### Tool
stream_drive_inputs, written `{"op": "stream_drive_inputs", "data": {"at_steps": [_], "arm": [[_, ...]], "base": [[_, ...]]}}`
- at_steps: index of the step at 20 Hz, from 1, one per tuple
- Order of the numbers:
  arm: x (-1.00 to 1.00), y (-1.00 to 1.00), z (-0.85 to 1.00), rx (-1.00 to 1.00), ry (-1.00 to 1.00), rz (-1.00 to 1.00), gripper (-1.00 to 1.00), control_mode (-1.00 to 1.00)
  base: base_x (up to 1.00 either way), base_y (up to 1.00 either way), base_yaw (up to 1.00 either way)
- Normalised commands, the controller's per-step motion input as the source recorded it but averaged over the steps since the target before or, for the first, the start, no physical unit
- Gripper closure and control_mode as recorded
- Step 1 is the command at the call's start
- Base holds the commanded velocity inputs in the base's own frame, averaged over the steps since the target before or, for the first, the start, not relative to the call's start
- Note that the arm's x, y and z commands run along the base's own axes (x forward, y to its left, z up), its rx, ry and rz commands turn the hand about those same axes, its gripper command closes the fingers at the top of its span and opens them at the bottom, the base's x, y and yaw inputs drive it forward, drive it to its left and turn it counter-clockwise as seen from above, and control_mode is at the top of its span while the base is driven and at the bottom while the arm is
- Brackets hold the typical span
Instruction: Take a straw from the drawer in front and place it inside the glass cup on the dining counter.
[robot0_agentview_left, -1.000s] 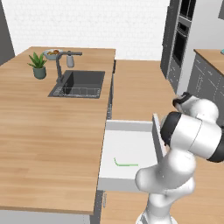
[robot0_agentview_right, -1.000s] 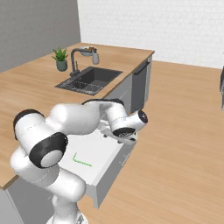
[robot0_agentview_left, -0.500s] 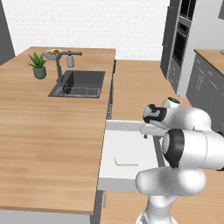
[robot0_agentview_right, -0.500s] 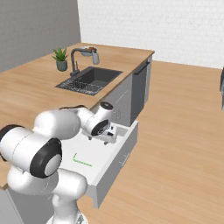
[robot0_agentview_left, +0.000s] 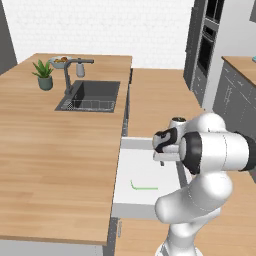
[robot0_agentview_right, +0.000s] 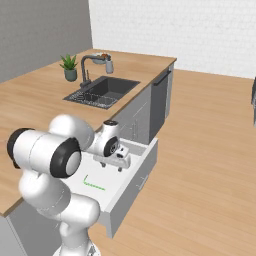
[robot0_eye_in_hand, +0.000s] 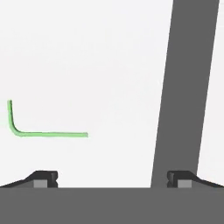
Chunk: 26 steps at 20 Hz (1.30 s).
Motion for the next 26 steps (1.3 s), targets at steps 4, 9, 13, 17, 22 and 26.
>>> {"op": "stream_drive_inputs", "data": {"at_steps": [4,9,13,17,22,26], "arm": [[0.00,-0.01,-0.38,-0.11,0.02,-0.11,-1.00,-1.00],[0.00,-0.22,-0.36,-0.08,0.00,-0.08,-1.00,-1.00],[0.00,-0.46,-0.30,-0.07,0.00,-0.08,-1.00,-1.00],[0.00,-0.62,-0.25,-0.05,0.00,-0.07,-1.00,-1.00],[0.00,-0.89,-0.11,-0.05,0.00,-0.07,-1.00,-1.00],[0.00,-0.83,0.07,-0.04,-0.06,-0.04,-1.00,-1.00]], "base": [[0.00,0.00,0.00],[0.00,0.00,0.00],[0.00,0.00,0.00],[0.00,0.00,0.00],[0.00,0.00,0.00],[0.00,0.00,0.00]]}}
